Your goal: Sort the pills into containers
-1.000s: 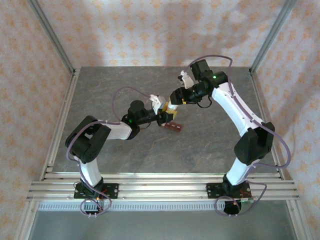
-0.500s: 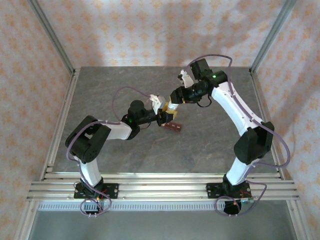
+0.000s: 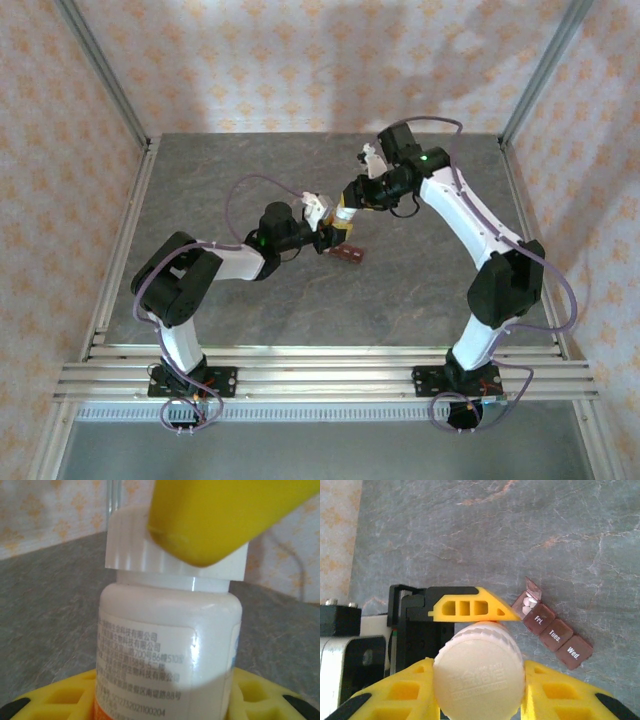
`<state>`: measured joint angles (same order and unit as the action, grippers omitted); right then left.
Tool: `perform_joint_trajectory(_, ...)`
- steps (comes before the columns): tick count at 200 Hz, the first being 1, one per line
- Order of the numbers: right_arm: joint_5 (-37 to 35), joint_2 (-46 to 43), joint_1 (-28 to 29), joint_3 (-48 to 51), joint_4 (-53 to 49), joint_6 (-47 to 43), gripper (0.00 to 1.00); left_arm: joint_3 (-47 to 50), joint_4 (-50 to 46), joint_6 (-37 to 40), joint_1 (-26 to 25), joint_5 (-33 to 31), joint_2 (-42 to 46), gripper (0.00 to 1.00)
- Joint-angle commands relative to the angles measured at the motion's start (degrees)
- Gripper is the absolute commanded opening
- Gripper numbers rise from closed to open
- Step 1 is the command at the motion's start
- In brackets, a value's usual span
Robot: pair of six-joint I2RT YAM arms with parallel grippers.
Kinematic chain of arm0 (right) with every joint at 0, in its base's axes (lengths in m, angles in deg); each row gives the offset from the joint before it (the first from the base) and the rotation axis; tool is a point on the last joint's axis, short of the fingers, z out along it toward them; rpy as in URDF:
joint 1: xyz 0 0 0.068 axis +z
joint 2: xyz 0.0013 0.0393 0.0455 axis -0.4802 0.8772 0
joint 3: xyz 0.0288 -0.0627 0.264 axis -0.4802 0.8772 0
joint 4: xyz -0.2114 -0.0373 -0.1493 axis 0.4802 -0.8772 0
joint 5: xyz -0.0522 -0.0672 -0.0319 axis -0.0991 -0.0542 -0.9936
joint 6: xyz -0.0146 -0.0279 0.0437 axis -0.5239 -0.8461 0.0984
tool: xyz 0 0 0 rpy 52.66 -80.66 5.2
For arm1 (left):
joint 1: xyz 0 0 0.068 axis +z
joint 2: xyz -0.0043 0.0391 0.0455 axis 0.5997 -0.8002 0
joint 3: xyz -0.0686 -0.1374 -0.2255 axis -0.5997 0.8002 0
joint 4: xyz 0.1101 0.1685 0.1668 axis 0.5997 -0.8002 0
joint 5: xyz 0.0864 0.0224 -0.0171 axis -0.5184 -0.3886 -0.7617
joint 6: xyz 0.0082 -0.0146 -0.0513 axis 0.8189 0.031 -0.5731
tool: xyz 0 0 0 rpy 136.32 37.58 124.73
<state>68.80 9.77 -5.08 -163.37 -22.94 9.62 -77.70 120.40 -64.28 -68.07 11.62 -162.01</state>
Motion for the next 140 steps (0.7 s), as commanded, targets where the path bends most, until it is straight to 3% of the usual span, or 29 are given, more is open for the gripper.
perform_joint_trajectory(1, -3.82, -1.75, 1.39, 3.51, 3.54, 8.00, 0.36, -0.03, 2.60, 3.43, -1.34, -5.09, 3.63, 0.00)
perform_joint_trajectory(51, -10.20, -2.21, 2.39, 7.39, 5.83, 18.58, 0.36, -0.07, 1.08, 6.75, -3.31, -10.41, 4.36, 0.00)
perform_joint_trajectory(106, -11.88, -1.74, 2.32, 6.93, 5.20, 20.01, 0.37, -0.38, -0.69, 7.95, -3.65, -12.60, 4.30, 0.00)
perform_joint_trajectory(140, -12.01, -1.02, 2.38, 3.53, 3.49, 19.72, 0.45, -0.74, -1.23, 7.76, -3.70, -12.51, 3.78, 0.00)
